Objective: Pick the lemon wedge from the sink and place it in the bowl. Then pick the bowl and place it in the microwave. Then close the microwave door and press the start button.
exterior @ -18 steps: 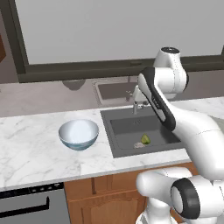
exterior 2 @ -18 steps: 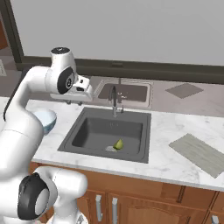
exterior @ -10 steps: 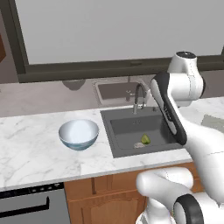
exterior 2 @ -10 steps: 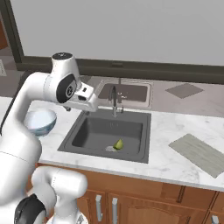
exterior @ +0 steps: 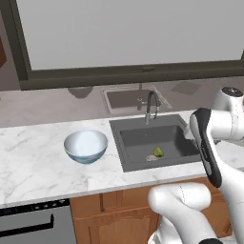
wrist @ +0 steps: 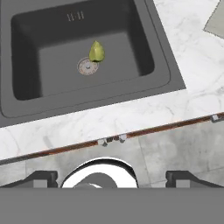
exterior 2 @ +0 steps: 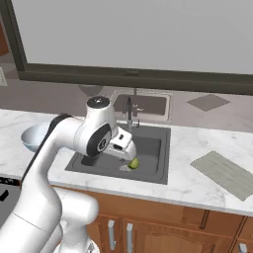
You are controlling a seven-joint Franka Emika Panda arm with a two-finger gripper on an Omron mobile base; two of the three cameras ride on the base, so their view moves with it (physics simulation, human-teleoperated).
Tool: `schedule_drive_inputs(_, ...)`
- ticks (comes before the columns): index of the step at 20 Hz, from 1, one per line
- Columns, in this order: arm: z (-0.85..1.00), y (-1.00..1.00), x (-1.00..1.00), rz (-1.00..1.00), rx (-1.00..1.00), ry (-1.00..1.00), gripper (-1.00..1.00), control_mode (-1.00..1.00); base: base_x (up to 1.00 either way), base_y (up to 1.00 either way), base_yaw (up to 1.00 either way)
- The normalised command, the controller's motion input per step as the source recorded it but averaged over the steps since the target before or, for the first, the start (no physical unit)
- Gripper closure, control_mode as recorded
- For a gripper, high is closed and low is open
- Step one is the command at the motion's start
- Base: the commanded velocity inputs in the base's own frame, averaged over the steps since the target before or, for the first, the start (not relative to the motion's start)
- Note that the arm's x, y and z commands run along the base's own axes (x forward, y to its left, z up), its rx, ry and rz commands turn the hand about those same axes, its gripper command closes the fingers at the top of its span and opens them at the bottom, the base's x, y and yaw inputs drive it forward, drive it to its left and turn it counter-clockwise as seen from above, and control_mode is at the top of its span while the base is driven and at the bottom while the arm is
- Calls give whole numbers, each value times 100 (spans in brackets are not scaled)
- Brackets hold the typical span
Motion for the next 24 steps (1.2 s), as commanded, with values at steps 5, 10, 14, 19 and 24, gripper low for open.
schedule_drive_inputs(5, -47, -12, 51, 4, 0, 0, -100, -100, 0, 0, 0)
schedule_drive_inputs(10, -14, 14, 69, 9, 0, 1, -100, -100, 0, 0, 0)
schedule_drive_inputs(14, -17, 7, 52, 12, 0, 7, -100, -100, 0, 0, 0)
schedule_drive_inputs(19, -43, 3, 31, 11, 0, 6, -100, -100, 0, 0, 0)
schedule_drive_inputs(24, -35, 11, 46, 9, 0, 9, -100, -100, 0, 0, 0)
